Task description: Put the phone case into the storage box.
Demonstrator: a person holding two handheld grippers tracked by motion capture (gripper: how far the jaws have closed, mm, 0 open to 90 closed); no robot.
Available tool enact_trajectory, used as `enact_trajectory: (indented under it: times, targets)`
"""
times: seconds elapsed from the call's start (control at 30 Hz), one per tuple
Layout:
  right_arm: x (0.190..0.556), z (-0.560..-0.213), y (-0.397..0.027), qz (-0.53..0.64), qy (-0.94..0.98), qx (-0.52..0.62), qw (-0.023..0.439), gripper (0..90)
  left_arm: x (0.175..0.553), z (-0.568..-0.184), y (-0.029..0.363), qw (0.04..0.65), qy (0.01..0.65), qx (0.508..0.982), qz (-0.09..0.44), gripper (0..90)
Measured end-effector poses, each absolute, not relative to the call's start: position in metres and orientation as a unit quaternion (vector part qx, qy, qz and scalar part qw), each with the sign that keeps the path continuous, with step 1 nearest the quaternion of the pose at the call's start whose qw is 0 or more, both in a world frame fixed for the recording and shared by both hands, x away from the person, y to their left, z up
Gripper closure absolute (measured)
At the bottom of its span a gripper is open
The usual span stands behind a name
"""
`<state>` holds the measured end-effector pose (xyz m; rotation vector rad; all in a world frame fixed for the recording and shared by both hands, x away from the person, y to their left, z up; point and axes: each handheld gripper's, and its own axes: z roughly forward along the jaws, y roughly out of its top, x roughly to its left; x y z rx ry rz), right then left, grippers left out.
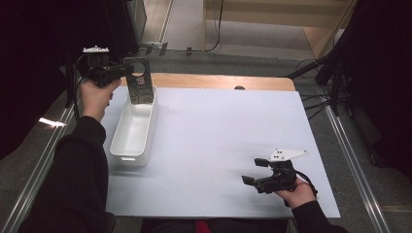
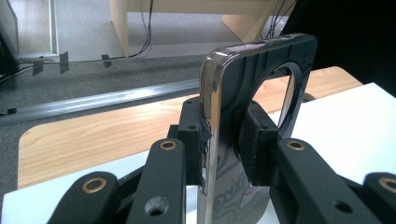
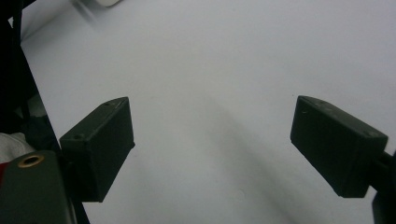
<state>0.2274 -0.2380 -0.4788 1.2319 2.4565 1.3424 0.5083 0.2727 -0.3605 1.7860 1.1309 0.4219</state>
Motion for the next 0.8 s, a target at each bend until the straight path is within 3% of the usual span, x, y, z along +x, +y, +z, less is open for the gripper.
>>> enact_trajectory:
  times: [0.8]
  targets:
    - [0.229,-0.480,-0.237,0.438,0.804,0.401,0.036,12.6,0.513,-0.384,0.269,0.459,0.455,0.744,0.171,72.1]
